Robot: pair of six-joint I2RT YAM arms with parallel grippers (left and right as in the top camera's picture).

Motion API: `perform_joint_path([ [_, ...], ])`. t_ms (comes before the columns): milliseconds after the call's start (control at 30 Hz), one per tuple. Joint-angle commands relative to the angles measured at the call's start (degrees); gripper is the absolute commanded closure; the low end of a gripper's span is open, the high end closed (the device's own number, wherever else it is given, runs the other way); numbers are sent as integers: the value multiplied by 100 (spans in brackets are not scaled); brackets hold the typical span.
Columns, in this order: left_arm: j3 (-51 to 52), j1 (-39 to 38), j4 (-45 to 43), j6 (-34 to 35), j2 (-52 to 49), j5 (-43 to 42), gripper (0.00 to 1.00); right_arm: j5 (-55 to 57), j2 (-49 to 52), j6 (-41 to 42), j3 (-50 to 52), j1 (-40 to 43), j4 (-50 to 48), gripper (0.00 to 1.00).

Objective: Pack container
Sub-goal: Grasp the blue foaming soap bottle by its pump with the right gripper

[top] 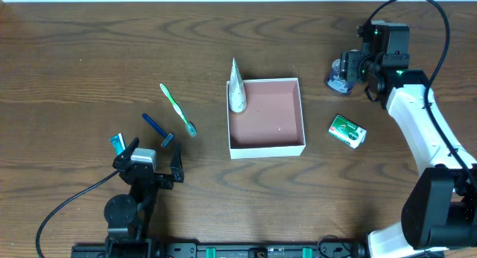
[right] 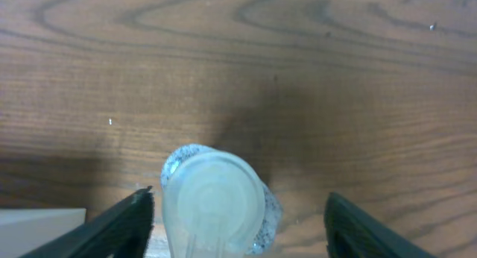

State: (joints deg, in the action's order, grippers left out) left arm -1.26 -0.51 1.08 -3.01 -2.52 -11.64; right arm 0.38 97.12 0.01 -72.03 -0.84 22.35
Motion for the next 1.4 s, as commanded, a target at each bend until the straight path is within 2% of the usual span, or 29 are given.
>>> perform_joint_path([
  [0,103,24,188,-31,-2,-59,2,-116,52,-55,-33,57,-57,35],
  [267,103,24,188,-31,-2,-59,2,-227,52,-234,-33,57,-94,52],
  [367,103,24,188,-31,-2,-59,2,-236,52,-249,-33,57,-138,54],
  [467,103,24,188,-31,-2,-59,2,-236,52,-247,-33,57,-205,53],
  [533,103,24,188,-31,-2,-59,2,-236,52,-247,-33,57,-243,47],
  [733,103,24,188,-31,-2,-59,2,-238,144,-245,-31,57,-358,44],
  [867,103,24,188,-31,-2,-59,2,-380,313,-245,-31,57,-376,46],
  [1267,103,24,188,-31,-2,-59,2,-450,245,-245,-31,48,-417,82],
  [1367,103,24,188,-31,-2,-59,2,-446,44,-282,-37,42,-420,83],
])
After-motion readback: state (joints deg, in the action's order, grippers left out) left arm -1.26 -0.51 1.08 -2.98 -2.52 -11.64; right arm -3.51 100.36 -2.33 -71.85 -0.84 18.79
